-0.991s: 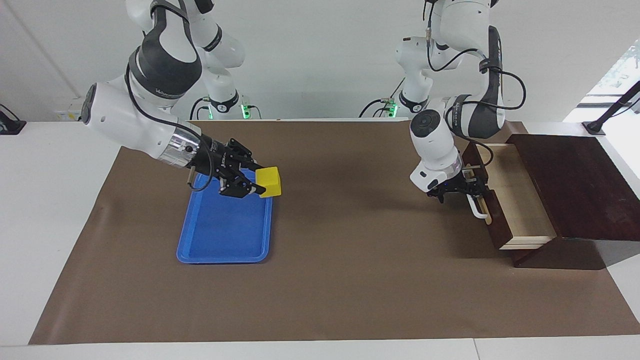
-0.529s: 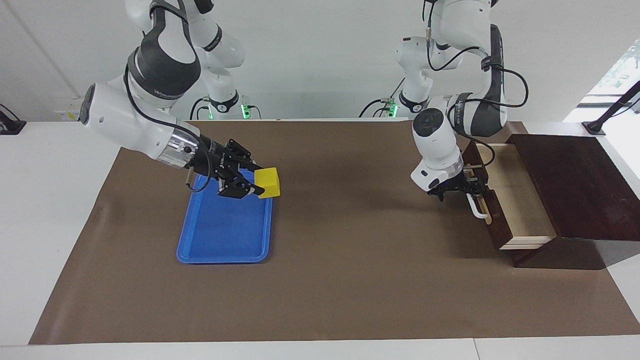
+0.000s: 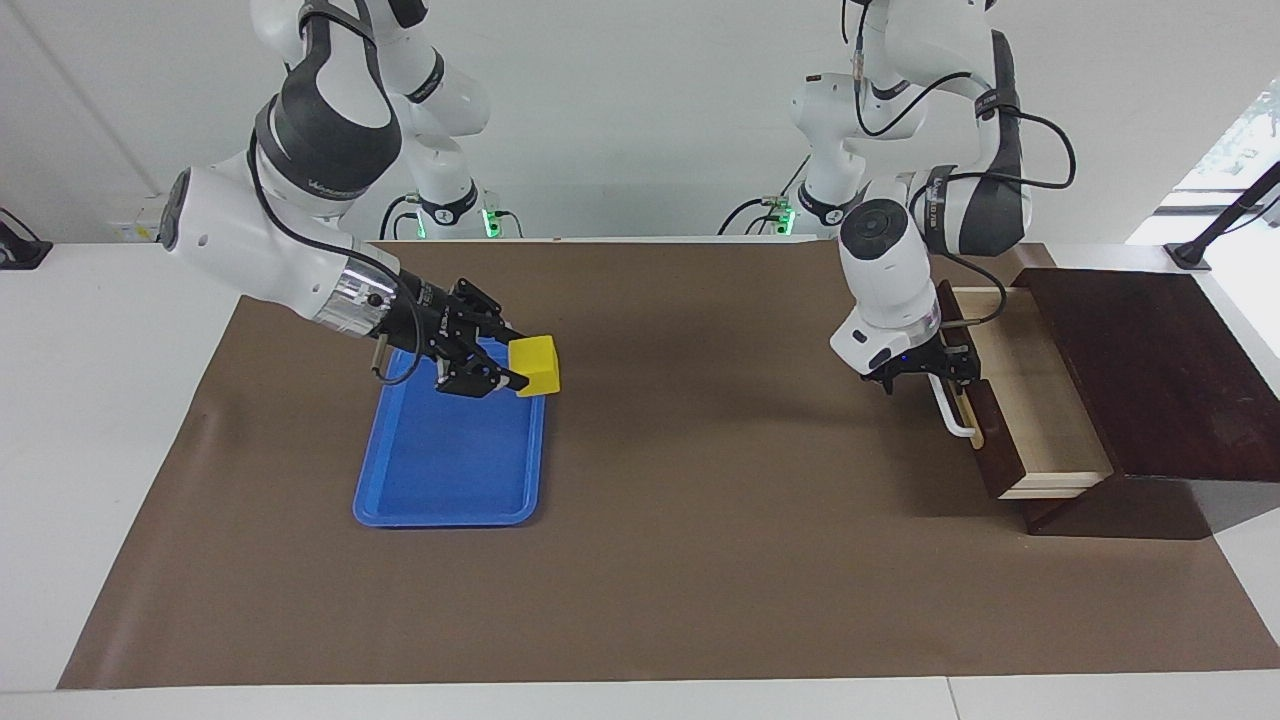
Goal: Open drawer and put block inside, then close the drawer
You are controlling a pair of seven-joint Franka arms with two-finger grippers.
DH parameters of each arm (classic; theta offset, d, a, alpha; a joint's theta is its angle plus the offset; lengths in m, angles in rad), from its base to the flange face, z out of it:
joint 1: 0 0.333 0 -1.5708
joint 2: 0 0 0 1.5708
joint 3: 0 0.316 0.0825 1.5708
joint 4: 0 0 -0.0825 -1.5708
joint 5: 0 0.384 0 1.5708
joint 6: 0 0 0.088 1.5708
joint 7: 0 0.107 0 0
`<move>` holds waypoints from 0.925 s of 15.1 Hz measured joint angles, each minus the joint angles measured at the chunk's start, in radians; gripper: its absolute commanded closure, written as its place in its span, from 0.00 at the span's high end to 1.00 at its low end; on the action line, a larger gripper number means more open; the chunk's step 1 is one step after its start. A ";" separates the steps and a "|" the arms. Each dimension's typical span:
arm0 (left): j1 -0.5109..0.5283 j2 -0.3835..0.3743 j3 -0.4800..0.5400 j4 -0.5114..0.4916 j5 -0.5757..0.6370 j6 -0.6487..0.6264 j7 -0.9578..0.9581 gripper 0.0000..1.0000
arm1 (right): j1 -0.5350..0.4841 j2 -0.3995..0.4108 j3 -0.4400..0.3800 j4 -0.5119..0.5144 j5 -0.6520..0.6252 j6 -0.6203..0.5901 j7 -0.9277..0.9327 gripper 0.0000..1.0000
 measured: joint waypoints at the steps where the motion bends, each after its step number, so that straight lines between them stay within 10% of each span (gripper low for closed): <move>1: 0.000 -0.001 0.000 0.033 -0.040 -0.027 -0.014 1.00 | 0.000 0.000 0.000 0.000 0.000 0.000 0.000 0.00; 14: -0.105 0.010 -0.003 0.197 -0.445 -0.086 -1.217 1.00 | 0.105 0.000 0.002 -0.004 0.000 0.050 0.092 0.00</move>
